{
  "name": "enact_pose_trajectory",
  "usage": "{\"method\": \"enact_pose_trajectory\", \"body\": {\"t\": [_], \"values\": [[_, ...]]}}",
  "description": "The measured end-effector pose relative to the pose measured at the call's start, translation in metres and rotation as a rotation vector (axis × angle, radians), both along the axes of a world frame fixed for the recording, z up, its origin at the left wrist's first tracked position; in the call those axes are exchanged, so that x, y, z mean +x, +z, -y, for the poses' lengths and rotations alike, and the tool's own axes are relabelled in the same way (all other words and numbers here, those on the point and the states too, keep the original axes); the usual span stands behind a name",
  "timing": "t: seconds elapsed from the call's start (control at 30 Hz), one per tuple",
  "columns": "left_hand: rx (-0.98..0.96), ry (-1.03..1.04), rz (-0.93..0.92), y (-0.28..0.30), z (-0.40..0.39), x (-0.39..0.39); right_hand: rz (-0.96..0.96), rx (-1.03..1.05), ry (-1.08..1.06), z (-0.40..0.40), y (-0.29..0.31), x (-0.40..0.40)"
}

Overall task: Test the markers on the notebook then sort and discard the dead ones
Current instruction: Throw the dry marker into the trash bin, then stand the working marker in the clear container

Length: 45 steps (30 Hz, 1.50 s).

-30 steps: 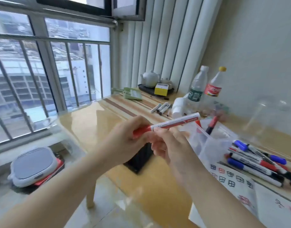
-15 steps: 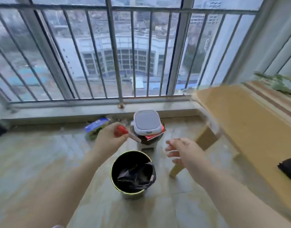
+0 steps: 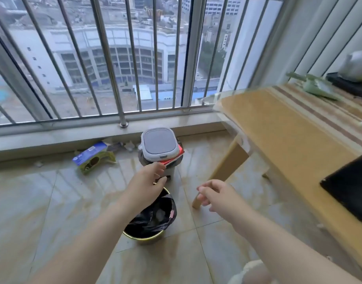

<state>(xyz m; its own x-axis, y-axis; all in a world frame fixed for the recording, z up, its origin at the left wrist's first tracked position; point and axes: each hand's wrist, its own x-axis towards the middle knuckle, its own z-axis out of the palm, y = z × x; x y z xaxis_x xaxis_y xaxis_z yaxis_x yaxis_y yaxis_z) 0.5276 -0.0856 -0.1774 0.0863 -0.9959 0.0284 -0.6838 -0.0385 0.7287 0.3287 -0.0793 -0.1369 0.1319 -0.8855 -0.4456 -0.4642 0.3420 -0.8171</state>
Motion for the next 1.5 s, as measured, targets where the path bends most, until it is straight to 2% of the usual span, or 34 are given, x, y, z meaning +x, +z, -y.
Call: {"method": "enact_pose_trajectory", "body": {"t": [0.23,0.33,0.47,0.73,0.83,0.93,1.07,1.27,1.33,1.37,1.43,1.5], "values": [[-0.4,-0.405,-0.032,0.126,0.017,-0.128,-0.147,-0.374,-0.048,-0.029,0.121,-0.096],[-0.489,-0.606,-0.001,0.172,0.009,-0.204,-0.323,-0.512,-0.183,-0.061,0.164,-0.172],[-0.515,-0.838,0.027,0.198,-0.015,-0.31,-0.488,-0.564,-0.438,-0.119,0.177,-0.281],[-0.521,-1.282,0.094,0.194,-0.086,-0.484,-0.692,-0.368,-0.802,-0.251,0.144,-0.44],[-0.477,-1.394,0.109,0.183,-0.107,-0.533,-0.867,-0.229,-0.853,-0.288,0.127,-0.485],[-0.453,-1.464,0.111,0.171,-0.121,-0.565,-1.076,-0.117,-0.816,-0.313,0.115,-0.515],[-0.402,-1.51,0.108,0.156,-0.129,-0.586,-1.166,-0.098,-0.753,-0.326,0.105,-0.53],[-0.37,-1.525,0.083,0.146,-0.13,-0.595,-1.405,-0.048,-0.552,-0.32,0.107,-0.531],[-0.379,-1.52,0.068,0.148,-0.129,-0.592,-1.394,-0.071,-0.573,-0.318,0.112,-0.528],[-0.383,-1.513,0.06,0.149,-0.128,-0.589,-1.327,-0.107,-0.643,-0.317,0.118,-0.524],[-0.39,-1.498,0.033,0.153,-0.126,-0.585,-1.068,-0.241,-0.845,-0.312,0.131,-0.511],[-0.382,-1.487,-0.006,0.159,-0.126,-0.581,-0.664,-0.383,-1.029,-0.302,0.142,-0.495]]}}
